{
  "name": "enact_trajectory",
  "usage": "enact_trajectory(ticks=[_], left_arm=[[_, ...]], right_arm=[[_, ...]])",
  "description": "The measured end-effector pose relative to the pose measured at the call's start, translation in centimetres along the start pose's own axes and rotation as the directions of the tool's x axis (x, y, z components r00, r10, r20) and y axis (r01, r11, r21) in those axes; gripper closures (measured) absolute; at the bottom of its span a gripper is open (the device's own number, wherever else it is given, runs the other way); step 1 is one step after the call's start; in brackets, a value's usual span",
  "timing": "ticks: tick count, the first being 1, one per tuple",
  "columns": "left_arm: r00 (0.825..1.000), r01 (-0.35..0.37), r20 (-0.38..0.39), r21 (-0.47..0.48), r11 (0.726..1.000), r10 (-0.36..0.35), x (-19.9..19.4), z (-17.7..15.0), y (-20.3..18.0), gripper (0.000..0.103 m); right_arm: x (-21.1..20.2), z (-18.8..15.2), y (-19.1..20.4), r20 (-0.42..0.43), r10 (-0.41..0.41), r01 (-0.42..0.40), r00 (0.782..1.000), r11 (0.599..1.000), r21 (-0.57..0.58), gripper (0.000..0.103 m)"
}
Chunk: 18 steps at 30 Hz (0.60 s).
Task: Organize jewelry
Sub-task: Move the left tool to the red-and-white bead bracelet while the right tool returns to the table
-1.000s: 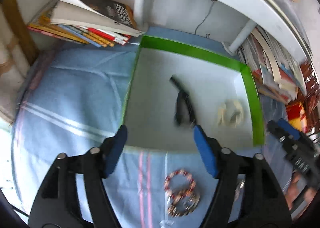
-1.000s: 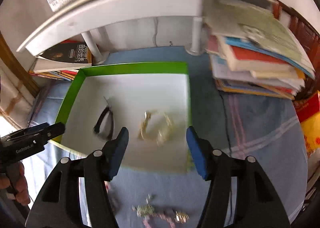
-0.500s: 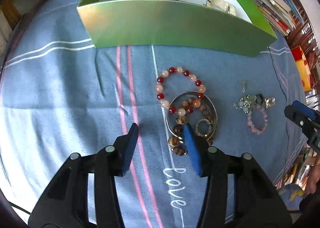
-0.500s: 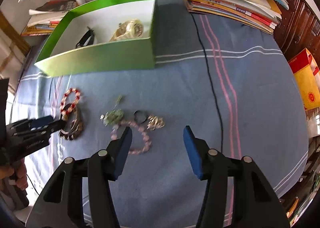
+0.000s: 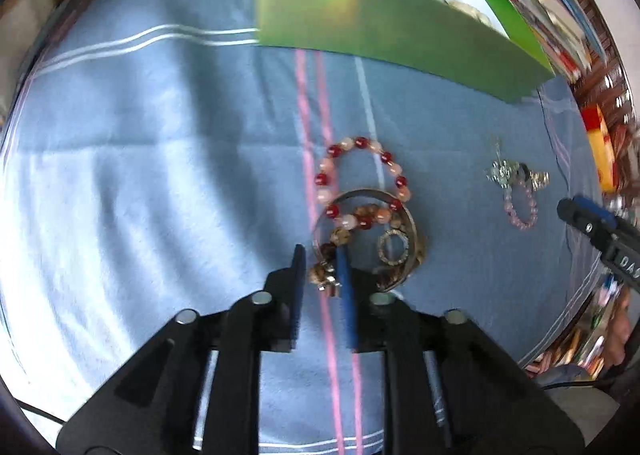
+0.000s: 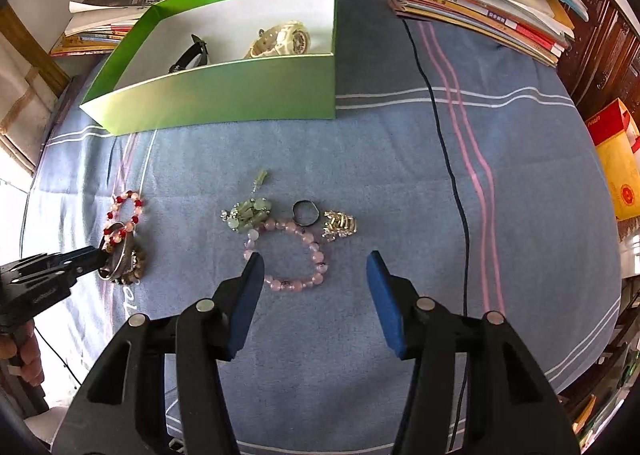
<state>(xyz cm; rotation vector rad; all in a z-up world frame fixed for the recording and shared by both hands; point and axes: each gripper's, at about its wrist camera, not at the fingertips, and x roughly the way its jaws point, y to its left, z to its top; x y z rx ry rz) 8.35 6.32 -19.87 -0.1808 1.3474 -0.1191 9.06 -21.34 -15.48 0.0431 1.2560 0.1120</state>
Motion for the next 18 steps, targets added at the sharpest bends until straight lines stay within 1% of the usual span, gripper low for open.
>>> enact_trajectory(ticks=[1, 2, 6, 7, 8, 11, 13, 14, 15, 16, 17, 18], left_arm=[[1.000, 0.004, 0.010, -0.018, 1.000, -0.004, -0.2, 0.0, 0.5, 0.062], [1.000, 0.002, 0.018, -0.027, 1.000, -0.002, -0.4, -0.1, 0.8, 0.059], [0.998, 0.044, 0.048, -0.053, 0.998, -0.041, -0.9, 1.2, 1.0, 0.059], [0.998, 0.040, 0.053, -0.049, 0.998, -0.038, -0.9, 1.6, 0.7, 0.060], [0.998, 0.028, 0.054, -0.037, 0.999, -0.026, -0.7, 2.1, 0.4, 0.061], [0.999, 0.006, 0.034, -0.026, 1.000, -0.005, 0.3, 3.2, 0.0, 0.074], [1.000, -0.013, 0.020, -0.005, 1.000, 0.013, 1.2, 3.8, -0.6, 0.076], [0.999, -0.021, 0.027, 0.004, 1.000, 0.021, 1.5, 4.2, -1.3, 0.077], [0.999, -0.040, 0.028, 0.023, 0.999, 0.039, 1.7, 4.5, -1.6, 0.087], [0.998, -0.056, 0.022, 0.033, 0.998, 0.056, 2.1, 4.7, -1.9, 0.093], [0.997, -0.066, 0.033, 0.035, 0.997, 0.064, 2.2, 4.9, -2.0, 0.095], [0.998, -0.054, 0.036, 0.031, 0.998, 0.053, 2.2, 4.9, -1.8, 0.095]], right_arm=[[0.1, 0.0, 0.0, -0.004, 0.000, 0.000, 1.000, 1.000, 0.003, 0.050], [0.1, 0.0, -0.1, -0.005, -0.001, 0.001, 1.000, 1.000, 0.005, 0.050], [0.0, 0.0, 0.1, -0.001, -0.007, 0.007, 1.000, 1.000, -0.002, 0.050], [0.0, 0.0, 0.2, 0.000, -0.009, 0.009, 1.000, 1.000, -0.005, 0.050], [0.0, 0.0, 0.3, -0.001, -0.009, 0.009, 1.000, 1.000, -0.006, 0.050], [0.1, -0.1, 0.3, -0.001, -0.010, 0.010, 1.000, 1.000, -0.002, 0.050], [0.1, -0.1, 0.1, -0.002, -0.011, 0.011, 1.000, 1.000, 0.003, 0.050], [0.2, -0.1, -0.1, -0.003, -0.012, 0.012, 1.000, 1.000, 0.008, 0.050], [0.2, -0.1, -0.3, -0.005, -0.012, 0.012, 1.000, 1.000, 0.013, 0.050], [0.4, -0.1, -0.6, -0.009, -0.012, 0.013, 1.000, 1.000, 0.023, 0.050], [0.5, -0.1, -0.8, -0.013, -0.012, 0.012, 1.000, 1.000, 0.029, 0.050], [0.7, -0.1, -1.0, -0.018, -0.010, 0.011, 1.000, 0.999, 0.038, 0.050]])
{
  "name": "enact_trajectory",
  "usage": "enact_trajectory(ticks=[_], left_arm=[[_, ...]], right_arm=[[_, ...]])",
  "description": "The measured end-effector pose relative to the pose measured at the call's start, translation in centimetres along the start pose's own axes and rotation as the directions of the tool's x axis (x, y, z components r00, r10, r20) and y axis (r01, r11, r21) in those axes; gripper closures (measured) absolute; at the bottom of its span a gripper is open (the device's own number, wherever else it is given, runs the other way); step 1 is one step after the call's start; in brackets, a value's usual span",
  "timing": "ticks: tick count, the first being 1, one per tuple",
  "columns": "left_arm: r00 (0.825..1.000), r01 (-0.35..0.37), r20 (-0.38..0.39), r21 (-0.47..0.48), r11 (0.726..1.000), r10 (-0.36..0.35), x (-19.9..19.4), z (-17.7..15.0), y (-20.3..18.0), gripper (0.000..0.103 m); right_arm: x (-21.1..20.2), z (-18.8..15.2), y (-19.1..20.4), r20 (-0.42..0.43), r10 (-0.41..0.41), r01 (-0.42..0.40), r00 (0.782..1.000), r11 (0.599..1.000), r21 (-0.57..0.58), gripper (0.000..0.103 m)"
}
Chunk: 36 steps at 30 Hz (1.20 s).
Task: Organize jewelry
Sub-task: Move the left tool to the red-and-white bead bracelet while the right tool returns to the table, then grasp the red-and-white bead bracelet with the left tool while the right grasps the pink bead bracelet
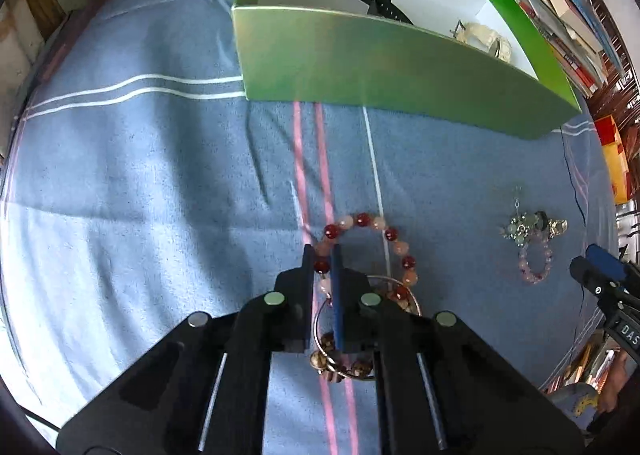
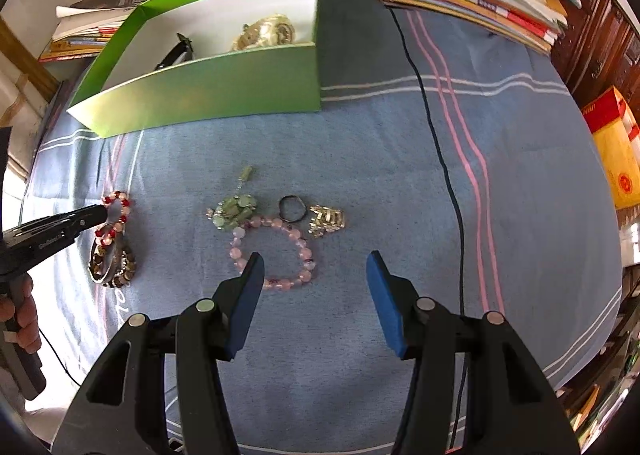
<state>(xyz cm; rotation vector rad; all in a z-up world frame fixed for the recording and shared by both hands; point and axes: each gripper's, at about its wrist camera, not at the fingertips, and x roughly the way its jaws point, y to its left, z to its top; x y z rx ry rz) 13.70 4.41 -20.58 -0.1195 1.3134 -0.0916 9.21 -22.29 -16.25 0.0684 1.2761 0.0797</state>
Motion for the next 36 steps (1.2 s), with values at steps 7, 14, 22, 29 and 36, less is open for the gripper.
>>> enact_trajectory(ticks=[7, 14, 22, 29, 36], left_arm=[[0.999, 0.012, 0.050, -0.078, 0.997, -0.008, -2.3, -0.6, 2.8, 0.095], [0.996, -0.043, 0.074, -0.152, 0.987, 0.054, -4.7, -2.2, 6.6, 0.095], [0.998, -0.063, 0.014, -0.191, 0.979, 0.067, -3.1, -4.0, 8.2, 0.094], [0.997, -0.067, 0.019, -0.150, 0.986, 0.071, -2.5, -3.2, 6.5, 0.072], [0.996, -0.084, 0.024, -0.121, 0.989, 0.088, -2.1, -3.1, 4.9, 0.067]], right_arm=[[0.8, 0.5, -1.2, -0.006, -0.028, 0.028, 1.000, 0.999, 0.021, 0.050], [1.8, 0.5, 1.5, -0.048, -0.010, 0.006, 0.999, 0.996, -0.084, 0.050], [3.3, 0.2, 2.2, -0.084, 0.002, -0.010, 0.996, 0.996, -0.091, 0.067], [3.1, -0.4, 2.8, -0.080, 0.008, -0.015, 0.997, 0.997, -0.080, 0.068], [3.3, -0.5, 0.6, -0.083, 0.055, -0.057, 0.995, 0.998, -0.018, 0.068]])
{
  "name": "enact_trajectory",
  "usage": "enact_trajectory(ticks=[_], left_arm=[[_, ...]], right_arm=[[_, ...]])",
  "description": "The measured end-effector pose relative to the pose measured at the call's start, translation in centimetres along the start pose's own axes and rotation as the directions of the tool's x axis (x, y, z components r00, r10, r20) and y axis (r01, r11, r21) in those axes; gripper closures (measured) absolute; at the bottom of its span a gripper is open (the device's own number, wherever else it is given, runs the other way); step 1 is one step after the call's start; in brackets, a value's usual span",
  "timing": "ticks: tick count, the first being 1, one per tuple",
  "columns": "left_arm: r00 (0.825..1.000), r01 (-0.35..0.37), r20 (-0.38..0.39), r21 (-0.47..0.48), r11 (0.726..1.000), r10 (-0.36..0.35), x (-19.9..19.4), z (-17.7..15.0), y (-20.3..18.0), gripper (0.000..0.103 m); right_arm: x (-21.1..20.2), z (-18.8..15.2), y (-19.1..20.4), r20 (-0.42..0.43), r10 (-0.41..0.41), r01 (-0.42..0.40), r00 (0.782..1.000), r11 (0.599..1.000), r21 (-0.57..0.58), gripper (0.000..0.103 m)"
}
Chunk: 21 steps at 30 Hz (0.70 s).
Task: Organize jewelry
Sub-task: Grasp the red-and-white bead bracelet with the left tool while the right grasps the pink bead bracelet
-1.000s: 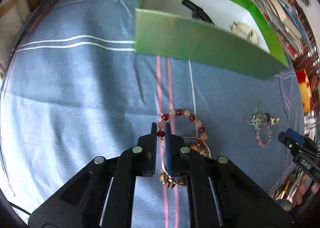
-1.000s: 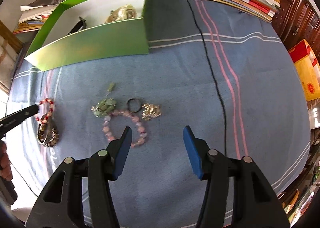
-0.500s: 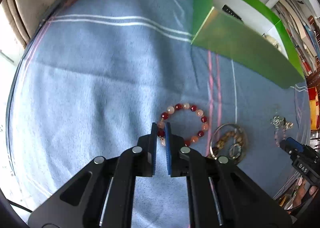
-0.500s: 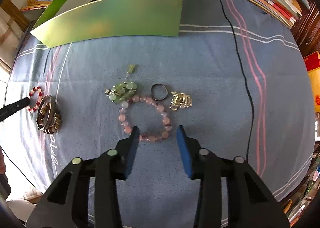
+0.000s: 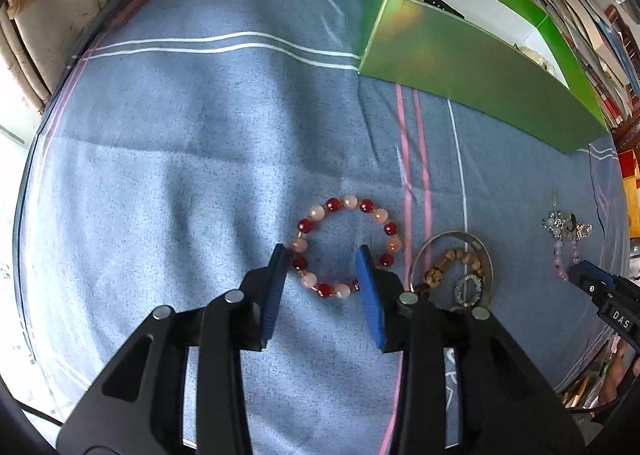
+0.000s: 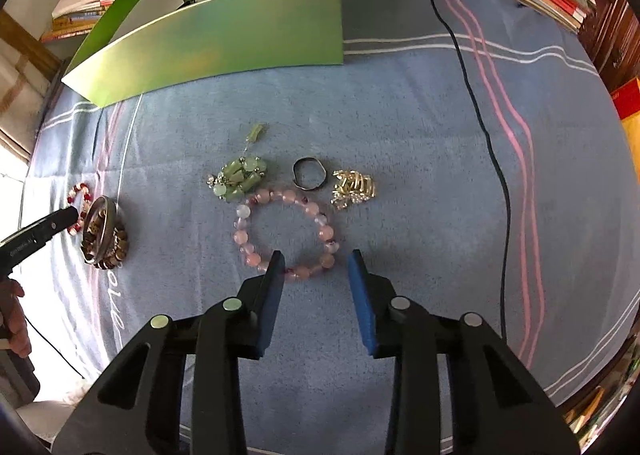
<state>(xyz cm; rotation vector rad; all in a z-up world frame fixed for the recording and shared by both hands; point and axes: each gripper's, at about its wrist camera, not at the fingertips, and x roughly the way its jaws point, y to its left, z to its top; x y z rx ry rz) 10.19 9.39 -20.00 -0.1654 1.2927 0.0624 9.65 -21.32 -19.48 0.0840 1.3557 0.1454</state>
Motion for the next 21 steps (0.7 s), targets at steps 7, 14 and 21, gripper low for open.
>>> enact_trajectory(ticks=[7, 14, 21], left_arm=[[1.000, 0.024, 0.009, -0.018, 1.000, -0.023, 0.3, 0.0, 0.1, 0.064], [1.000, -0.016, 0.026, 0.016, 1.000, 0.016, -0.1, -0.7, 0.6, 0.068], [0.999, -0.039, 0.037, 0.038, 0.999, 0.037, -0.1, -0.7, 0.2, 0.069]], right_arm=[[0.3, 0.1, 0.1, 0.014, -0.025, 0.025, 1.000, 1.000, -0.012, 0.068], [0.6, 0.4, 1.6, 0.026, -0.060, 0.061, 0.998, 0.998, -0.031, 0.068], [0.7, 0.4, 1.5, 0.037, -0.063, 0.065, 0.997, 0.997, -0.034, 0.068]])
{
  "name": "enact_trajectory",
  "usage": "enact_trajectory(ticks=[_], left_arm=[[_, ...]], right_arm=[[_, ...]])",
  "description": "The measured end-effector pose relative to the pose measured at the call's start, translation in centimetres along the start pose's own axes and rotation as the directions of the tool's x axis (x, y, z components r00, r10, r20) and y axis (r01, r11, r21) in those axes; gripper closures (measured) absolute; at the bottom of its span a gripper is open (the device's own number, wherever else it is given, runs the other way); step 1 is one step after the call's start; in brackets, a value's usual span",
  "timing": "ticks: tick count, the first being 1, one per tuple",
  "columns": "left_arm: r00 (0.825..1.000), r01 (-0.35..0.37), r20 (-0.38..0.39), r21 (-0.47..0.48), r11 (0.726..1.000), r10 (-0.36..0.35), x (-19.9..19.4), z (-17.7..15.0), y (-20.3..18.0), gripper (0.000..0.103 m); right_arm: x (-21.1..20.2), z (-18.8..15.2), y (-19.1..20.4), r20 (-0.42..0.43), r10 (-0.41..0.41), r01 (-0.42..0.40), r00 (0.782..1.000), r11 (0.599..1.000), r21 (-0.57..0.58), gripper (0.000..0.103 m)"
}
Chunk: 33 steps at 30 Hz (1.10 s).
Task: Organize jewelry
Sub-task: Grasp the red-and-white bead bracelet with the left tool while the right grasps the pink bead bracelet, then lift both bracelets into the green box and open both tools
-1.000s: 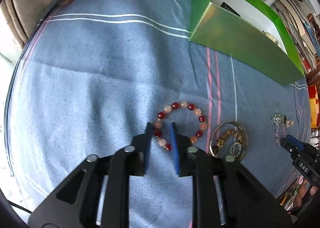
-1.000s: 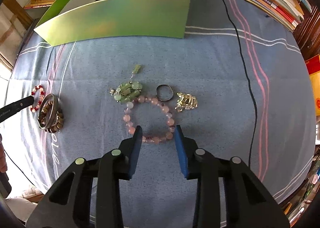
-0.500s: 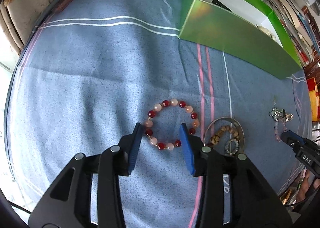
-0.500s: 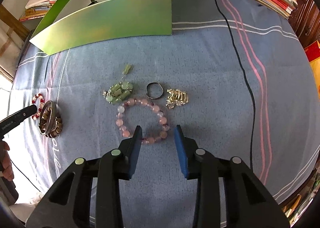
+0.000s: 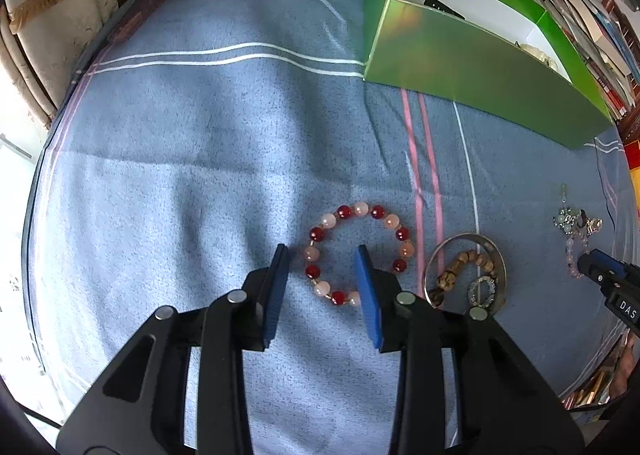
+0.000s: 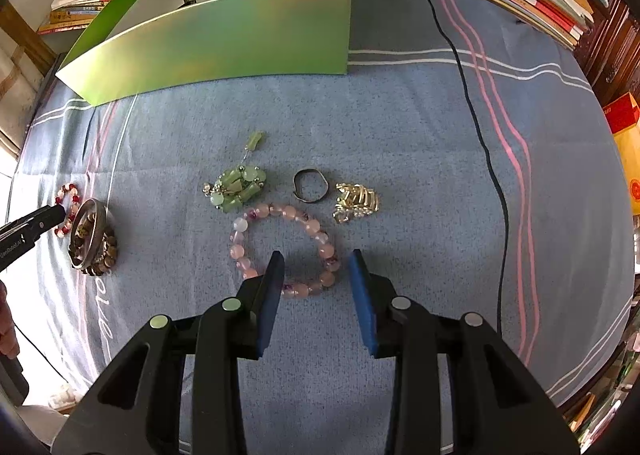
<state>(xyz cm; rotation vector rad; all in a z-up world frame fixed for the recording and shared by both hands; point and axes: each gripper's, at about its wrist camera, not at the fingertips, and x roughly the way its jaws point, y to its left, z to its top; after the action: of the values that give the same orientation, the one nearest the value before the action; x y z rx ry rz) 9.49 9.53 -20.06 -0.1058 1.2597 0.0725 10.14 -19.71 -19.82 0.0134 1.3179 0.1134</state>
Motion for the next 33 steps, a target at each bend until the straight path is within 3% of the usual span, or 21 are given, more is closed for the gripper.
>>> enact_trajectory(ticks=[8, 10, 11, 12, 14, 15, 23, 33], left_arm=[[1.000, -0.009, 0.002, 0.024, 1.000, 0.008, 0.2, -0.2, -0.8, 0.066], [1.000, -0.005, 0.004, 0.022, 1.000, 0.005, 0.2, -0.2, -0.9, 0.066], [1.000, -0.004, 0.005, 0.020, 1.000, 0.004, 0.2, -0.3, -0.9, 0.068], [1.000, -0.016, 0.010, 0.017, 1.000, 0.016, 0.2, -0.4, -0.9, 0.076], [1.000, -0.025, 0.018, 0.006, 1.000, 0.025, 0.0, -0.5, -0.4, 0.091], [1.000, -0.014, 0.016, -0.012, 1.000, 0.014, 0.0, -0.4, 0.0, 0.095], [0.998, 0.007, 0.059, -0.029, 1.000, -0.006, -2.2, -0.7, 0.3, 0.095], [0.978, 0.051, 0.201, 0.061, 0.997, -0.063, -9.5, 1.8, -2.5, 0.095]], right_arm=[[0.0, -0.9, 1.5, 0.016, -0.030, 0.031, 0.999, 0.998, -0.047, 0.068], [-0.1, -1.0, 1.8, 0.020, -0.027, 0.028, 0.999, 0.998, -0.051, 0.073], [-0.1, -1.1, 2.0, 0.023, -0.023, 0.025, 0.999, 0.998, -0.056, 0.082], [-0.1, -1.1, 2.2, 0.025, -0.015, 0.016, 1.000, 0.998, -0.060, 0.092], [-0.1, -1.2, 2.4, 0.027, 0.012, -0.010, 1.000, 0.998, -0.068, 0.095], [-0.2, -1.3, 2.5, 0.028, 0.021, -0.019, 0.999, 0.997, -0.072, 0.095], [-3.2, -1.3, 3.3, 0.088, 0.049, -0.042, 0.995, 0.995, -0.088, 0.095], [-11.4, 2.7, 3.3, 0.257, 0.131, -0.101, 0.958, 0.987, -0.128, 0.095]])
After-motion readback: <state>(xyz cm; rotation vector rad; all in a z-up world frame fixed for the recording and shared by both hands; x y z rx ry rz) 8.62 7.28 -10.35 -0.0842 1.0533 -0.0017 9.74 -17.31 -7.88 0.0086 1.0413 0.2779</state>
